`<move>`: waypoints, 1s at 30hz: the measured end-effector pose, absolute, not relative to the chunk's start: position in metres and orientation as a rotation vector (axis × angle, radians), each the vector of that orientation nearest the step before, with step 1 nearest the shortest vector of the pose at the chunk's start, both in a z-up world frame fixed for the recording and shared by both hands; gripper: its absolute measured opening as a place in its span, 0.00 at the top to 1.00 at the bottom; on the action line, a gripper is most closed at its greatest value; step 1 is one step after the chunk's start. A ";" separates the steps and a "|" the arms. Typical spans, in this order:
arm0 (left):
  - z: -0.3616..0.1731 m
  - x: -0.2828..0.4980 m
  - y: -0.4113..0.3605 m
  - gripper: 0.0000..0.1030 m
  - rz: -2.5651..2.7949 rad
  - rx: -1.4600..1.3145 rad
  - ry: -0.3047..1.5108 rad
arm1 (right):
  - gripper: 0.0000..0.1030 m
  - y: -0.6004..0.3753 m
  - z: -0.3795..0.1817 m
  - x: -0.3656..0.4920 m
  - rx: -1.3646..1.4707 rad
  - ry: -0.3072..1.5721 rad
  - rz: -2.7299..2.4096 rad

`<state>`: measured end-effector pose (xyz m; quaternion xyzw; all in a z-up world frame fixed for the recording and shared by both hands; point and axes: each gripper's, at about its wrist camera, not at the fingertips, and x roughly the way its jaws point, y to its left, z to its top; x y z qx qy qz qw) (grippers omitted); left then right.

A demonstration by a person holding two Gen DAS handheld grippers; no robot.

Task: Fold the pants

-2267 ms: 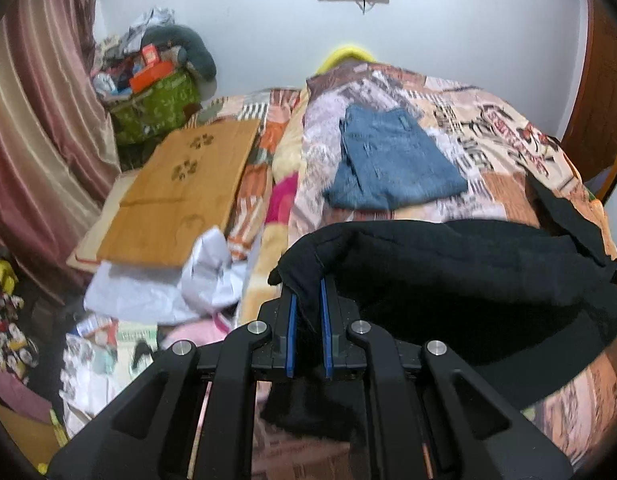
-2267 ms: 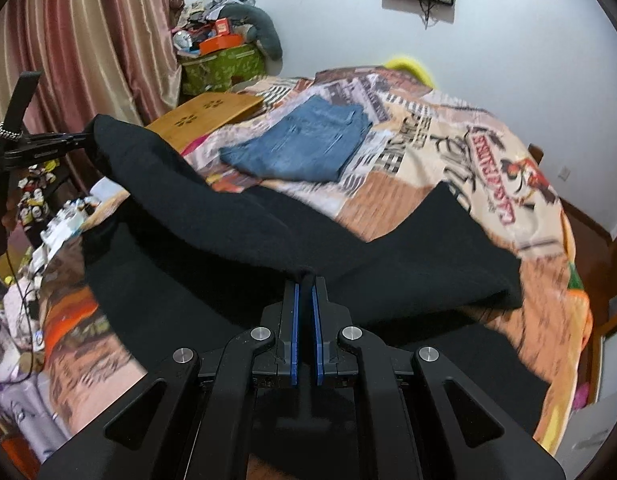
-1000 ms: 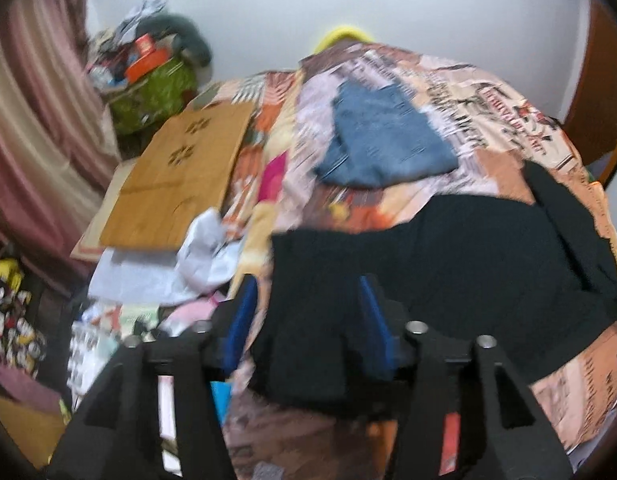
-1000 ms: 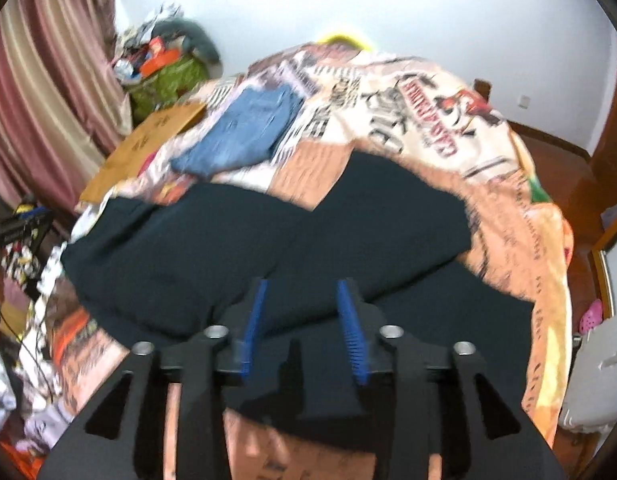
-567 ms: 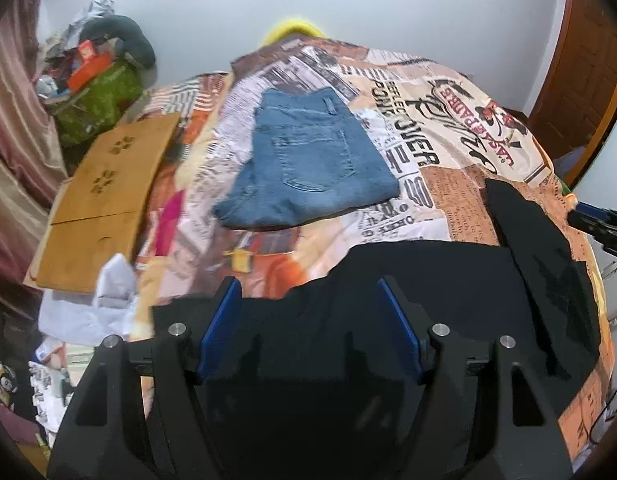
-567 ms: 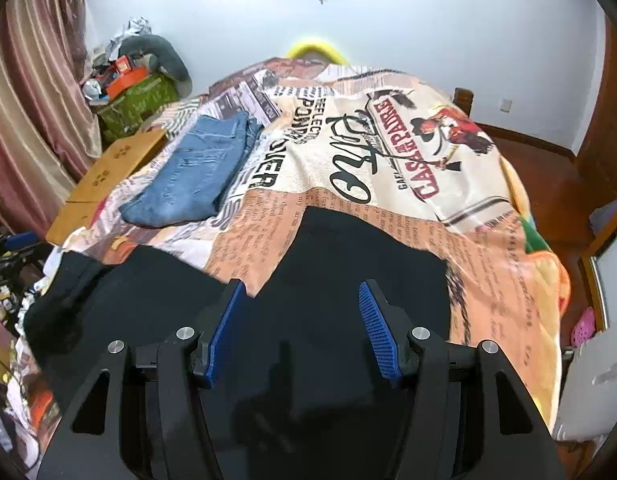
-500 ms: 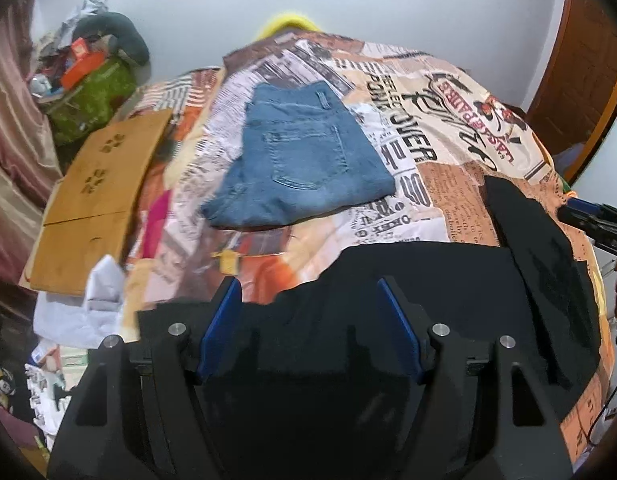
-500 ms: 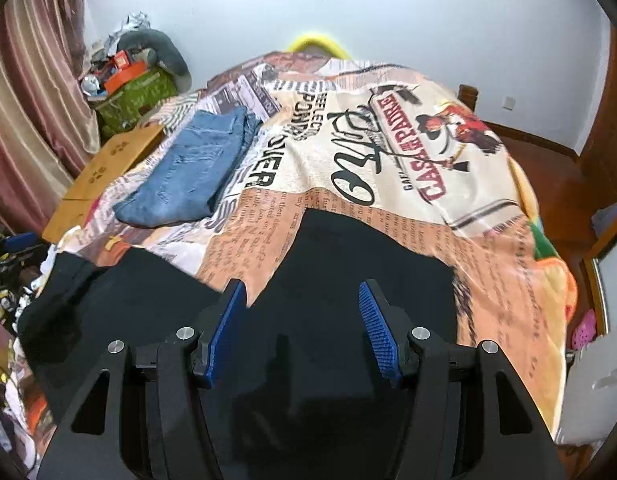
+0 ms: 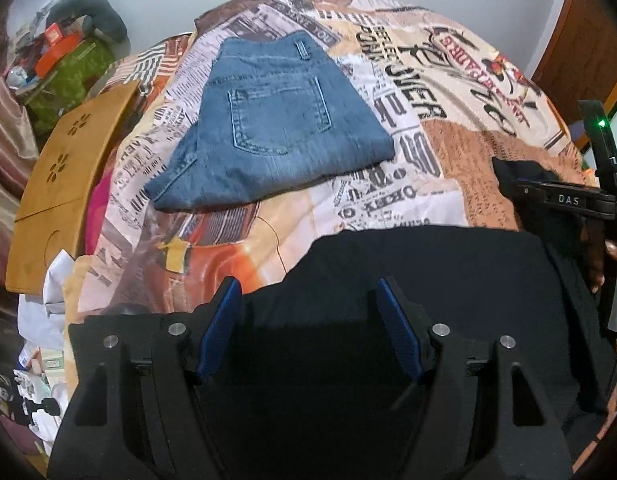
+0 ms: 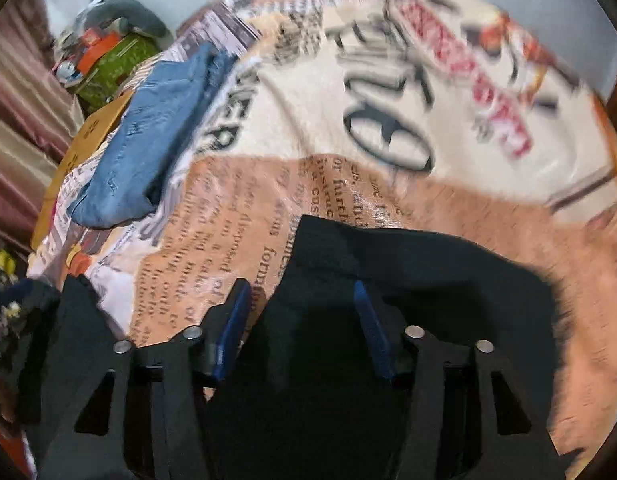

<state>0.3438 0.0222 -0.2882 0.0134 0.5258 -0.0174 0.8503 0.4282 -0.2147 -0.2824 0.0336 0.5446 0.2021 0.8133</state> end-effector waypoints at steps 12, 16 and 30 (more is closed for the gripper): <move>-0.285 0.334 0.015 0.33 -0.048 0.031 1.117 | 0.95 -0.212 -0.270 0.426 0.023 1.121 0.432; -0.275 0.322 0.009 0.33 -0.058 0.050 1.108 | 0.95 -0.227 -0.241 0.415 0.057 1.047 0.429; -0.270 0.268 -0.052 0.29 -0.185 0.124 1.147 | 0.95 -0.327 -0.128 0.327 0.117 0.809 0.324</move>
